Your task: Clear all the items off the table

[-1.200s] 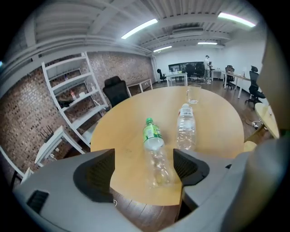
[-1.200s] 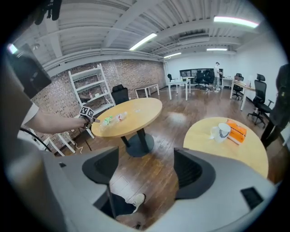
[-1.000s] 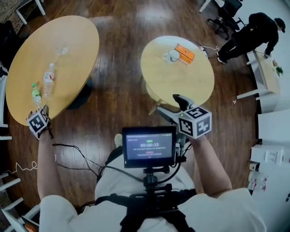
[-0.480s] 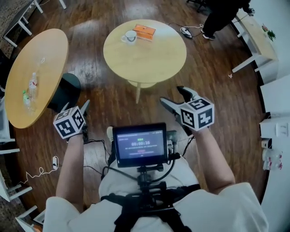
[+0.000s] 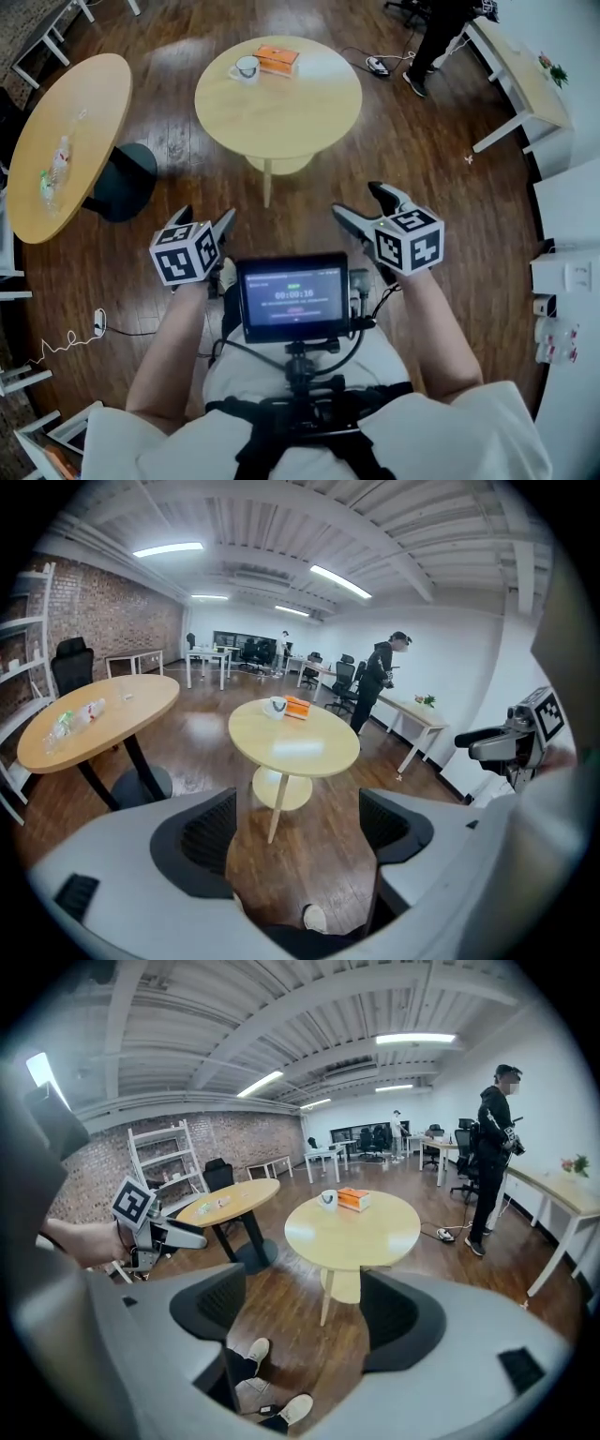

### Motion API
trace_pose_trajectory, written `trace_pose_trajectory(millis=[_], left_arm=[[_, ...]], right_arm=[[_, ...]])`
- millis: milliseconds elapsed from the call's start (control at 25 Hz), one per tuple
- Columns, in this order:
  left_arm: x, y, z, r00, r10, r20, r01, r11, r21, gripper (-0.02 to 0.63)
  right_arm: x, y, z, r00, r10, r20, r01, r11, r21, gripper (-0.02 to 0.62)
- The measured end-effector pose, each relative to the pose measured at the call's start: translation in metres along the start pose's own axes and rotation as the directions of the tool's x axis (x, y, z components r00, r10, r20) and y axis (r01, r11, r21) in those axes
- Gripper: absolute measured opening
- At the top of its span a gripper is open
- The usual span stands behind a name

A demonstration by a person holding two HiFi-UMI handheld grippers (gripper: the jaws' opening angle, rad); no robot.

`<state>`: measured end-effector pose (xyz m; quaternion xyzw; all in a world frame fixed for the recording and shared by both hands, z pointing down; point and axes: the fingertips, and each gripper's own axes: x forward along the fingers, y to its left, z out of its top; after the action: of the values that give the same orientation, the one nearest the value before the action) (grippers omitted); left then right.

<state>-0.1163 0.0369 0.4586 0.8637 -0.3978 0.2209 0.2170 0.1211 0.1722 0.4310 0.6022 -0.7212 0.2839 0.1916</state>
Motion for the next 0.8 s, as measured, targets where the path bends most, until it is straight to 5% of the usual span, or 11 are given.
trace_pose_trajectory(millis=[800], left_arm=[[-0.007,-0.03,-0.009,0.999,-0.036,-0.018,0.036,0.999,0.018,0.417]], right_arm=[[0.006,0.003,-0.012,0.999,0.042,0.018,-0.042,0.999,0.011,0.388]])
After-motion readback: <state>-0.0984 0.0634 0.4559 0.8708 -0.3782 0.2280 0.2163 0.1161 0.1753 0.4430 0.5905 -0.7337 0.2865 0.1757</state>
